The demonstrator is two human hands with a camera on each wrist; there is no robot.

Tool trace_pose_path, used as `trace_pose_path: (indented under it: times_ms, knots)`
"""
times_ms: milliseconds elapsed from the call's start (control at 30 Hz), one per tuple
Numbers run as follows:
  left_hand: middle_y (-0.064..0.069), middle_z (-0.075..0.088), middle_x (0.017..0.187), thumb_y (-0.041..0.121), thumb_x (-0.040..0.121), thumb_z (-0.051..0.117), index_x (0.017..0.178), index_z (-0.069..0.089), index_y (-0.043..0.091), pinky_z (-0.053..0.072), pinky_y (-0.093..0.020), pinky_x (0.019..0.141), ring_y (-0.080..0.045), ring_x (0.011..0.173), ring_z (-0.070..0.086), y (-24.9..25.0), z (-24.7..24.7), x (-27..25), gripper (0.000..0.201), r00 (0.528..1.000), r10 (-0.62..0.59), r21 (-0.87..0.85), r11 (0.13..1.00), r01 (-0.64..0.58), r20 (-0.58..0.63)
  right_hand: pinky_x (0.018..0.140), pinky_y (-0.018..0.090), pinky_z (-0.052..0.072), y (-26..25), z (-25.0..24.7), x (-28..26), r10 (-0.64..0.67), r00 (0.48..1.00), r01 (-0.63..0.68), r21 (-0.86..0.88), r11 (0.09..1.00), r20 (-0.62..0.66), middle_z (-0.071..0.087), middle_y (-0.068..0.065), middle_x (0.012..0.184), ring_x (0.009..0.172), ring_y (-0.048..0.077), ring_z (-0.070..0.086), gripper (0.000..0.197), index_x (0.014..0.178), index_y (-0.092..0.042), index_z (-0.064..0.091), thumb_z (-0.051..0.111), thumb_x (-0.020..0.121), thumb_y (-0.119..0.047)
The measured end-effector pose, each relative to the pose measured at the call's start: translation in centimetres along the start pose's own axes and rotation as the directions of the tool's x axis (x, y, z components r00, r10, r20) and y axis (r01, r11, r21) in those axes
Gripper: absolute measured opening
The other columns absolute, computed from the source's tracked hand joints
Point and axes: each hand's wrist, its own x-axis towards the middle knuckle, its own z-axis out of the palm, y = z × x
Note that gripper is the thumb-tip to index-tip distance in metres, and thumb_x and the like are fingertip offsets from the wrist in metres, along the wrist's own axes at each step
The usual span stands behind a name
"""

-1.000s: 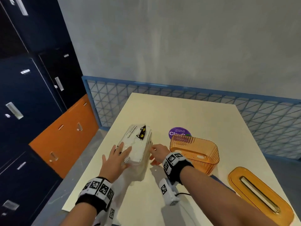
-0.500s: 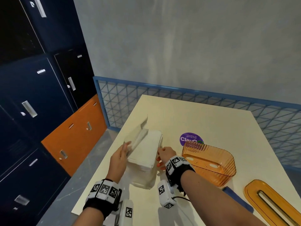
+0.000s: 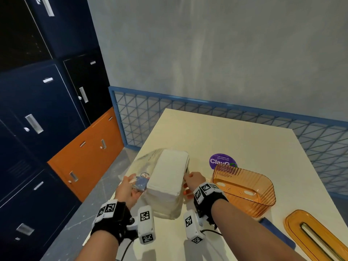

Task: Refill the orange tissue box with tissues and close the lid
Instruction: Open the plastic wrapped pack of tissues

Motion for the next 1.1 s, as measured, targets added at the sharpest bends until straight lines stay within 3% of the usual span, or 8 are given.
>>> trace_pose_path:
  times_ms: [67,200,433,600,667,800,933,1100]
  knots:
    - [-0.018,0.059,0.112,0.022,0.102,0.034,0.122,0.047,0.010,0.057,-0.035,0.063,-0.030,0.086,0.061,0.0,-0.8,0.8,0.027,1.000,-0.027,-0.028,0.999,0.027,-0.007,0.066,0.041,0.058,0.0,0.0,-0.1,-0.013,1.000,0.012,-0.005,1.000,-0.007,0.069,0.019,0.086,0.065,0.032,0.065,0.038,0.062,-0.007,0.052,0.046,0.094,-0.028]
    - [-0.012,0.062,0.102,0.028,0.100,0.040,0.115,0.054,0.013,0.049,-0.034,0.071,-0.022,0.079,0.059,-0.7,-1.5,1.8,0.026,0.997,0.027,0.098,0.995,-0.020,-0.074,0.071,0.042,0.059,0.3,-0.4,-0.1,-0.012,1.000,0.011,-0.054,0.998,-0.012,0.072,0.022,0.094,0.075,0.036,0.071,0.031,0.064,-0.007,0.054,0.045,0.092,-0.018]
    - [-0.012,0.042,0.065,0.015,0.103,0.034,0.073,0.041,0.004,0.036,-0.008,0.029,-0.012,0.017,0.037,-1.2,-1.8,3.0,0.033,0.965,-0.151,-0.067,0.988,0.140,-0.214,0.076,0.044,0.059,1.2,-0.3,-0.1,0.019,1.000,-0.020,-0.064,0.998,-0.016,0.067,0.017,0.077,0.067,0.032,0.066,0.028,0.066,-0.004,0.053,0.043,0.091,-0.012]
    - [-0.008,0.042,0.030,0.002,0.100,0.033,0.066,0.039,0.003,0.025,-0.003,0.027,-0.009,0.012,0.028,-1.8,-2.4,4.4,0.035,0.960,-0.104,0.091,0.987,0.131,-0.260,0.067,0.037,0.056,1.9,-0.5,-0.4,0.050,0.999,-0.050,-0.035,0.998,-0.005,0.061,0.013,0.068,0.061,0.028,0.060,0.027,0.068,-0.004,0.052,0.041,0.092,-0.011]
    - [-0.003,0.038,0.025,0.001,0.098,0.039,0.067,0.042,0.003,0.026,-0.004,0.029,-0.011,0.016,0.030,-2.2,-2.7,4.8,0.031,0.959,-0.038,0.238,0.965,0.107,-0.279,0.064,0.035,0.054,2.1,-0.6,-0.4,0.051,0.999,-0.051,-0.030,0.998,0.003,0.061,0.013,0.068,0.059,0.027,0.060,0.027,0.069,-0.004,0.053,0.041,0.092,-0.011]
    - [-0.010,0.046,0.058,0.002,0.093,0.049,0.107,0.050,0.013,0.032,-0.023,0.044,-0.019,0.047,0.038,-3.0,-3.3,4.6,0.017,0.961,0.167,0.534,0.845,-0.023,-0.222,0.059,0.034,0.051,2.4,-1.0,-0.6,0.039,0.999,-0.039,-0.011,0.999,0.014,0.061,0.014,0.066,0.054,0.026,0.057,0.030,0.069,-0.003,0.054,0.042,0.093,-0.016]
    - [-0.018,0.057,0.080,0.005,0.094,0.045,0.099,0.063,0.000,0.041,-0.032,0.063,-0.029,0.070,0.051,-3.1,-3.4,4.0,0.019,0.963,0.243,0.747,0.661,-0.076,-0.117,0.059,0.035,0.052,1.8,-1.6,-1.2,-0.003,0.999,0.004,-0.038,0.999,0.034,0.062,0.015,0.065,0.050,0.025,0.056,0.031,0.067,-0.003,0.055,0.043,0.093,-0.015]
    - [-0.023,0.048,0.124,0.016,0.101,0.031,0.103,0.063,-0.001,0.037,-0.048,0.095,-0.037,0.115,0.041,-2.0,-1.2,0.6,0.037,0.785,0.620,0.951,0.250,-0.181,-0.014,0.046,0.025,0.043,0.5,-6.1,-3.0,-0.287,0.958,0.275,-0.256,0.927,-0.012,0.058,0.007,0.066,0.047,0.019,0.052,0.026,0.075,-0.007,0.052,0.038,0.096,-0.015]
